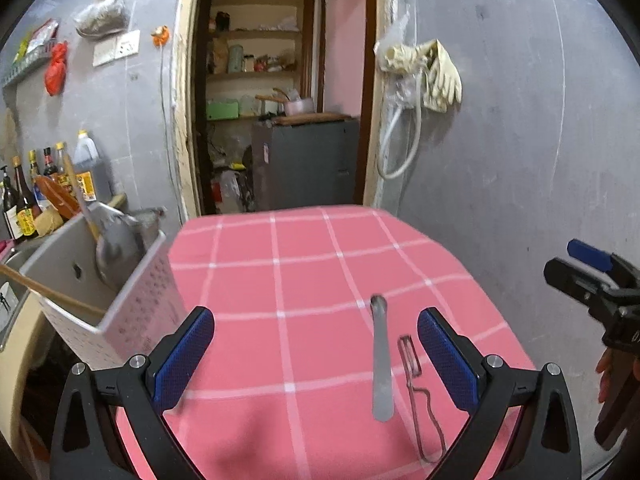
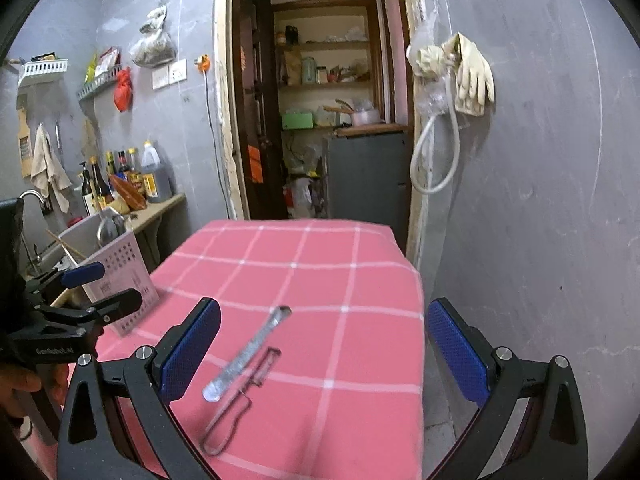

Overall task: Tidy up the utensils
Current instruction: 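Move both tools back over the flat metal blade and the peeler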

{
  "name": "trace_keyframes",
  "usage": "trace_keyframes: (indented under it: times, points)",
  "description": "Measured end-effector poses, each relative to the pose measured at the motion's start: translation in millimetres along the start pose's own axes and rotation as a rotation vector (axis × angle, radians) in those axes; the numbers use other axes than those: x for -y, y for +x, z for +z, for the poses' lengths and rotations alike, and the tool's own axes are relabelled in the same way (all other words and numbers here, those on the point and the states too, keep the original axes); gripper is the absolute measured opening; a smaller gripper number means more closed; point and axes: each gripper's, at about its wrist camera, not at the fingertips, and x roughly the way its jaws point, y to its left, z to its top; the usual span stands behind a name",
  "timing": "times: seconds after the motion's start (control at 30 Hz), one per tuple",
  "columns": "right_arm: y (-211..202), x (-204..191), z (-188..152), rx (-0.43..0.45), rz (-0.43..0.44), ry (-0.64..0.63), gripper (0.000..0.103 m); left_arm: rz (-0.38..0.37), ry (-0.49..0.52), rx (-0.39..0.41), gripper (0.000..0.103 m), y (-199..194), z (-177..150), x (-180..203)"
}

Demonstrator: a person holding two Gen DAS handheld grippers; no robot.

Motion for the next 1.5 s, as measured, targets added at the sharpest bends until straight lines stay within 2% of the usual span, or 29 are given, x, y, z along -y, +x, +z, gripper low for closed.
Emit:
trace_keyframes:
  times: [0.27, 0.47, 0.67, 0.7, 0.77, 0.83, 1.0, 1.23, 1.5]
  points:
    - [25.5, 6.8, -27.1, -0.073, 0.028, 0.03, 0.102, -0.005, 0.026, -0.073, 0.102, 25.9, -18.1, 9.9]
    - [51.2, 7.4, -43.7, -0.119, 0.082, 0.065, 0.102, -0.04, 0.005, -0.17, 0.102, 48.8, -26.3, 8.5]
    - [75.0, 2.6, -53.4, -0.167, 0.146, 0.083, 0.101, -0.03, 0.002, -0.275, 0.102, 77.2, -31.9, 10.6]
    - [77.4, 2.8, -55.1, -0.174, 0.154, 0.086, 0.1, -0.035, 0.005, -0.284, 0.102, 79.9, -32.0, 11.3]
    - [83.6, 1.7, -57.4, -0.194, 0.17, 0.09, 0.091, -0.05, 0.013, -0.302, 0.098, 85.8, -33.0, 13.5]
    - [89.6, 2.5, -60.5, -0.214, 0.177, 0.091, 0.077, -0.068, 0.027, -0.332, 0.09, 93.2, -35.1, 16.9]
    - [99.6, 3.9, -65.8, -0.243, 0.192, 0.108, 0.075, -0.071, 0.067, -0.407, 0.085, 112.9, -41.3, 25.6]
    - [105.5, 7.1, -69.1, -0.264, 0.189, 0.117, 0.075, -0.042, 0.122, -0.433, 0.086, 125.0, -40.9, 35.3]
    - [108.5, 3.6, -69.4, -0.276, 0.177, 0.118, 0.075, -0.063, 0.111, -0.447, 0.089, 132.2, -36.8, 34.0]
